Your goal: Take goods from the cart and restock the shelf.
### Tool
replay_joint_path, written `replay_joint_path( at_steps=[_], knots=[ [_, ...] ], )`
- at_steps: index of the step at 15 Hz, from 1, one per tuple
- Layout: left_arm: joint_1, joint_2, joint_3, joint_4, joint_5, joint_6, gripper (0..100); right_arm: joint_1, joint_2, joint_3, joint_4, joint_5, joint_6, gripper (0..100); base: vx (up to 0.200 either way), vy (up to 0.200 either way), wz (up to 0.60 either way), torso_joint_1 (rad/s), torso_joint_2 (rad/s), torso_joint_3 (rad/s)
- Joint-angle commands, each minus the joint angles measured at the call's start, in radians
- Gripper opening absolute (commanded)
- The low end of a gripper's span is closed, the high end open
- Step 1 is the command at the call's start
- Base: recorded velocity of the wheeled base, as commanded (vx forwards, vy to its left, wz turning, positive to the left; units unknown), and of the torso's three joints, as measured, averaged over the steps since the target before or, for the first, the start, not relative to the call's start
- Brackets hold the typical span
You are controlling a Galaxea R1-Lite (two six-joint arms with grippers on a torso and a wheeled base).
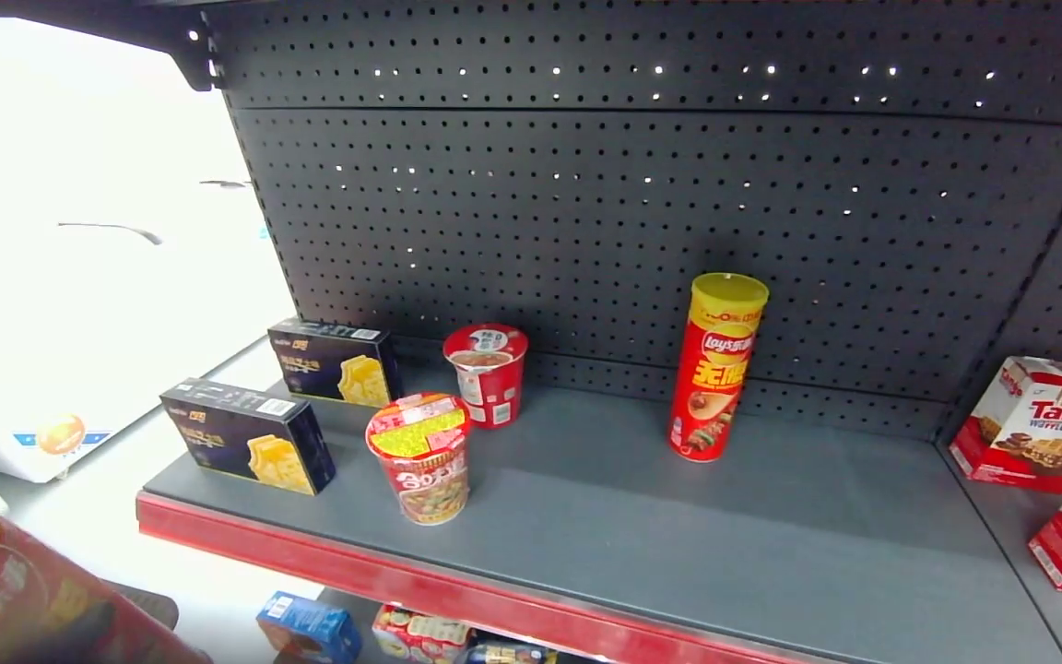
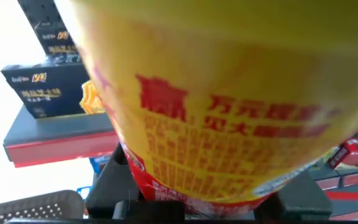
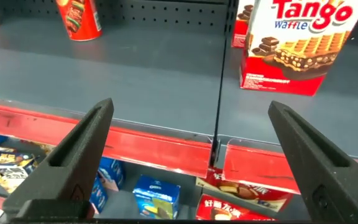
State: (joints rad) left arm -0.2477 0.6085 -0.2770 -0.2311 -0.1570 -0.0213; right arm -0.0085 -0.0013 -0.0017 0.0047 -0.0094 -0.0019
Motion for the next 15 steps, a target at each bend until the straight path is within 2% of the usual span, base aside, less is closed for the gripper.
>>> replay_joint_path(
  at_steps=[1, 2, 5, 8, 9, 10, 11, 13, 14, 15],
  knots=[
    [0.001, -0.006, -0.010, 0.059, 0.008, 0.001, 0, -0.001, 0.001, 0.000, 0.000, 0.002, 0.000, 100, 0.000, 0.000, -0.60, 0.002, 0.00, 0.002],
    [0.002, -0.032, -0.011, 0.088, 0.010, 0.003, 0, -0.001, 0.001, 0.000, 0.000, 0.002, 0.000, 100, 0.000, 0.000, 0.00, 0.000, 0.00, 0.000],
    [0.002, -0.101, -0.011, 0.174, 0.091, -0.002, 0, -0.001, 0.001, 0.000, 0.000, 0.009, -0.012, 100, 0.000, 0.000, 0.00, 0.000, 0.00, 0.000],
    [-0.002, -0.159, 0.022, 0.274, 0.088, -0.003, 0, -0.001, 0.001, -0.020, -0.009, 0.019, -0.012, 100, 0.000, 0.000, 0.00, 0.000, 0.00, 0.000],
    [-0.004, -0.159, 0.016, 0.269, 0.086, -0.002, 0, 0.018, 0.095, -0.331, 0.001, 0.063, -0.007, 100, 0.000, 0.000, 0.00, 0.000, 0.00, 0.000],
    [-0.009, -0.159, 0.007, 0.268, 0.086, 0.001, 0, 0.025, 0.415, -0.577, 0.051, 0.054, 0.043, 100, 0.000, 0.000, 0.00, 0.000, 0.00, 0.000],
    [-0.010, -0.161, 0.009, 0.269, 0.083, 0.003, 0, 0.027, 0.422, -0.578, 0.060, 0.054, 0.039, 100, 0.000, 0.000, 0.00, 0.000, 0.00, 0.000],
    [-0.010, -0.176, -0.001, 0.268, 0.085, 0.000, 0, 0.136, 0.426, -0.524, 0.051, 0.160, -0.113, 100, 0.000, 0.000, 0.00, 0.000, 0.00, 0.000],
    [-0.010, -0.197, -0.002, 0.269, 0.085, -0.003, 0, 0.157, 0.434, -0.514, 0.046, 0.178, -0.124, 100, 0.000, 0.000, 0.00, 0.000, 0.00, 0.000],
    [-0.010, -0.225, -0.002, 0.274, 0.083, -0.017, 0, 0.219, 0.466, -0.512, 0.043, 0.221, -0.124, 100, 0.000, 0.000, 0.00, 0.000, 0.00, 0.000]
  ],
)
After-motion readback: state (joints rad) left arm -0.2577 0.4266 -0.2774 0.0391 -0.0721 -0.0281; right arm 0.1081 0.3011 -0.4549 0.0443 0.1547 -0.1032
